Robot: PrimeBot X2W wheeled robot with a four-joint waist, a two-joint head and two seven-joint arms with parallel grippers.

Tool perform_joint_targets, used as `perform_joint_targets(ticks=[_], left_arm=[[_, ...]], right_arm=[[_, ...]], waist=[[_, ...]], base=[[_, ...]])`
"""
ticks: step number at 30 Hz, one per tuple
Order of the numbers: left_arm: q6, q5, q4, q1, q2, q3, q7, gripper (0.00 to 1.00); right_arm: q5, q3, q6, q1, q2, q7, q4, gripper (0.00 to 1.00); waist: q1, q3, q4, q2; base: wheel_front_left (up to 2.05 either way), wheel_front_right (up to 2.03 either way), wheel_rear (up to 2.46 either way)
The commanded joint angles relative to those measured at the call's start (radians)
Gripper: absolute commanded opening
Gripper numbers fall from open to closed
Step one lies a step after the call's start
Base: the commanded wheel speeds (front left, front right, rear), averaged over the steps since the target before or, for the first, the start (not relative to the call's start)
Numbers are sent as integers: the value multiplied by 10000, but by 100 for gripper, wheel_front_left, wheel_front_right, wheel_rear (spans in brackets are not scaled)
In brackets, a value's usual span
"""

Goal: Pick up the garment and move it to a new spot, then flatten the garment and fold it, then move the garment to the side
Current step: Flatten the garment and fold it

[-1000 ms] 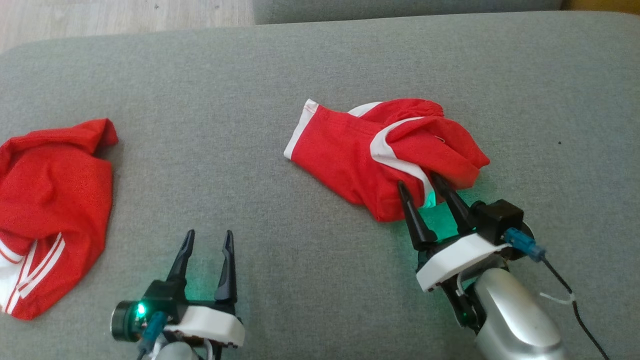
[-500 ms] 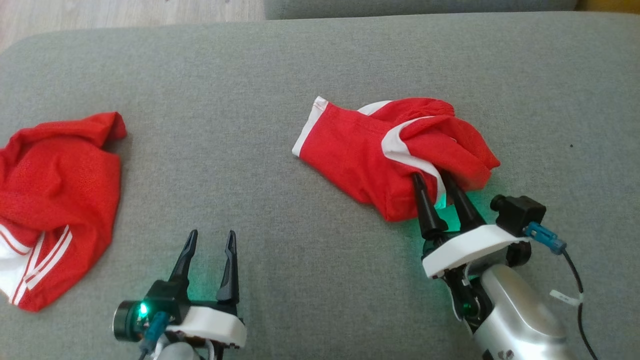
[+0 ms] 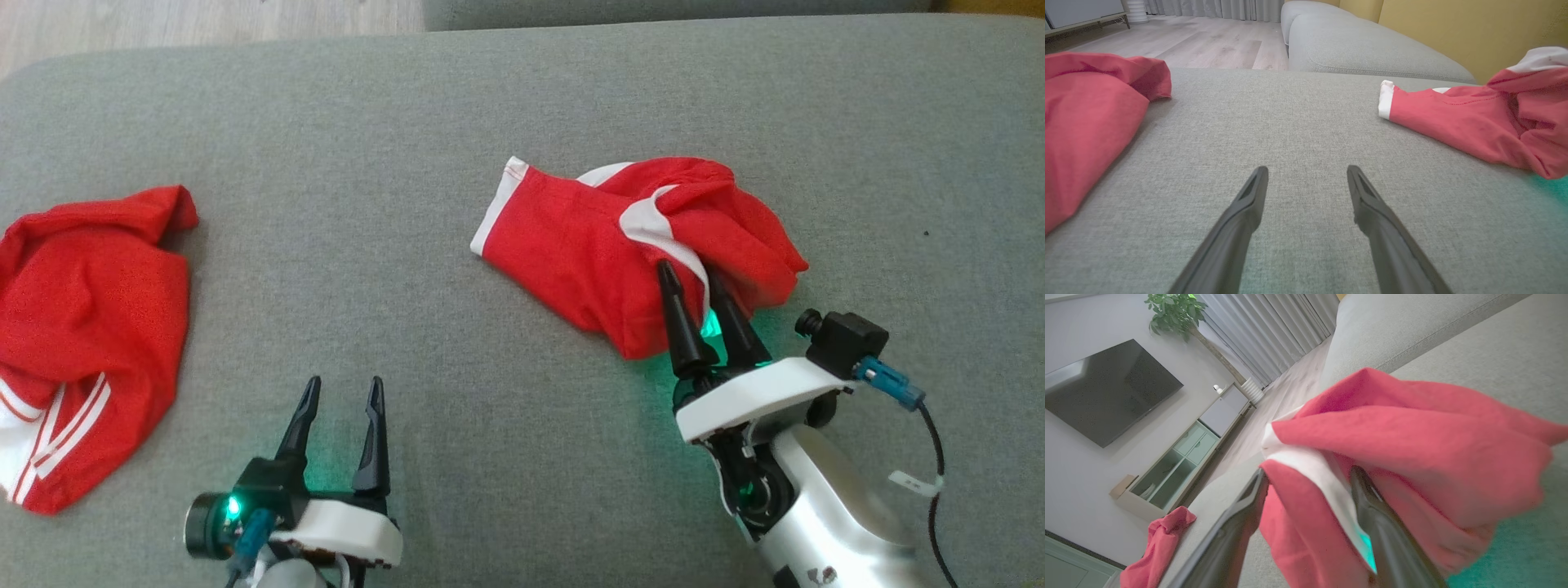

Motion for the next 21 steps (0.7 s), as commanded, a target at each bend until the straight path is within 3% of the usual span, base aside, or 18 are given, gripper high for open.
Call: perform_joint_targets(ticks=[1,9,19,20,21], left_arm=[[61,-14,-281,-344,18,233,-53,100],[48,-15,-242,-335,18,230,-53,100],[73,-96,-134,-322,18,234,-53,100],[78,-105,-139,-316,18,237,-53,100],[82,-110,-144,-311,18,236,-53,100]], right_arm=[[74,240,-7,-235,60,-38,-390,100],[357,303,-7,-333,10,-38,-513,100],[-405,-4,-7,-612,33,-38,572,100],[-427,-13,-7,-603,40,-38,580,90],[-451,-12,-7,-594,47,-38,586,62]], waist=[[0,2,-6,0],[0,21,12,0],[0,33,103,0],[0,34,104,0],[0,31,104,0]], base=[[0,0,0],[0,0,0],[0,0,0],[0,0,0],[0,0,0]])
